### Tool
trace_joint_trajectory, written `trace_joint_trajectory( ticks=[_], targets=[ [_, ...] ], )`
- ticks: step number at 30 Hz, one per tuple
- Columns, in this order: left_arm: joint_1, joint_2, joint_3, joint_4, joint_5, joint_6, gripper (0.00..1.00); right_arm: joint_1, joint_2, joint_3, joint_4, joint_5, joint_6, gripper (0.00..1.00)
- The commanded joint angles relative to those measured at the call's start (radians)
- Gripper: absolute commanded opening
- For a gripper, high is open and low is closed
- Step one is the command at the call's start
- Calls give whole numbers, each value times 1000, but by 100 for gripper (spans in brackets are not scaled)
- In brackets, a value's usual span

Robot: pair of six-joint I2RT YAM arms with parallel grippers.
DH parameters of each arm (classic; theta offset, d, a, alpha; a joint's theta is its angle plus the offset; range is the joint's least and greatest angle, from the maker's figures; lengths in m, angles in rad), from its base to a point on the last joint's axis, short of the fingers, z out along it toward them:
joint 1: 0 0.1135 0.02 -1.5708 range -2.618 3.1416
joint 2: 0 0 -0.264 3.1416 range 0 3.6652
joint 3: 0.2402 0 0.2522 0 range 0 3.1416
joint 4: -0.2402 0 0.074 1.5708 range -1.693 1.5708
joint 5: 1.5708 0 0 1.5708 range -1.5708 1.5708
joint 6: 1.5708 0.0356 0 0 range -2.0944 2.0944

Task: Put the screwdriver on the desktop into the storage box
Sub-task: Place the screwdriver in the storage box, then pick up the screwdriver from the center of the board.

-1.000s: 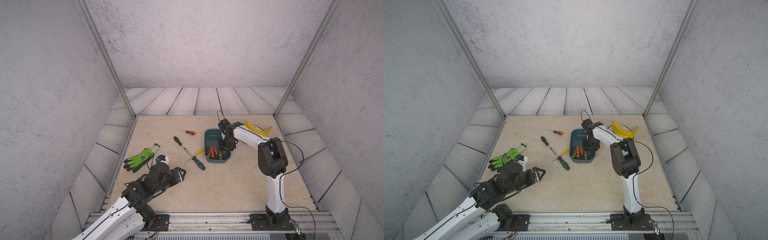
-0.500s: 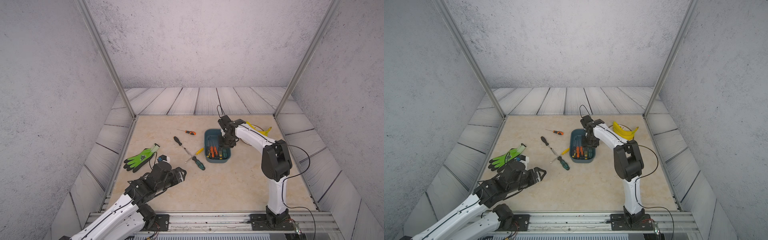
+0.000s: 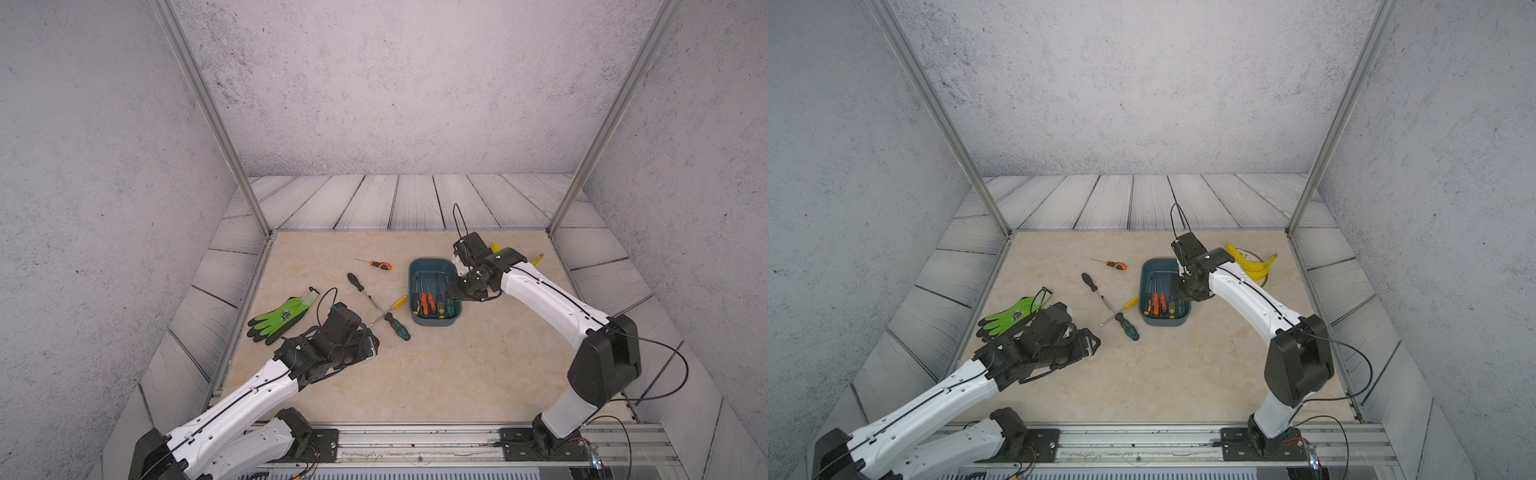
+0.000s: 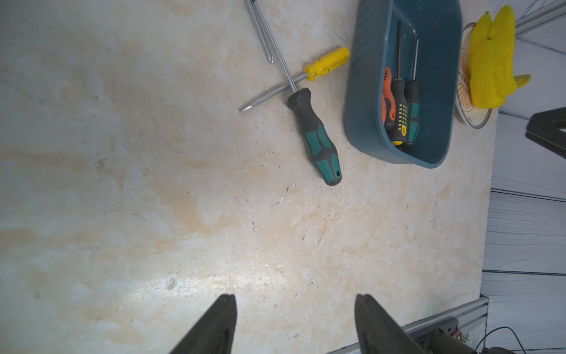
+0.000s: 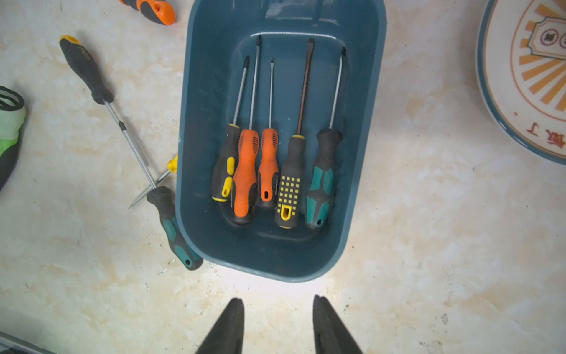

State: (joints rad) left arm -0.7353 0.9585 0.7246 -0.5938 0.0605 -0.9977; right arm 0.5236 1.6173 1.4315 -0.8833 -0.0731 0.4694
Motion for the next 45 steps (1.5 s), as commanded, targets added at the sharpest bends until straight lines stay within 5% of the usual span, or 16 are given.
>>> trace_joint_trajectory(
  ticks=[1,20,45],
  targets=[
    [7,66,56,6,4,29,64,1,-92,-82,23,-27,-5,41],
    [90,589,337,30,93,88,54,3,-521,-446,29,-58,69,41],
    [137,939,567,-8,71,122,54,1,-682,-601,16,-59,134,41]
  ],
)
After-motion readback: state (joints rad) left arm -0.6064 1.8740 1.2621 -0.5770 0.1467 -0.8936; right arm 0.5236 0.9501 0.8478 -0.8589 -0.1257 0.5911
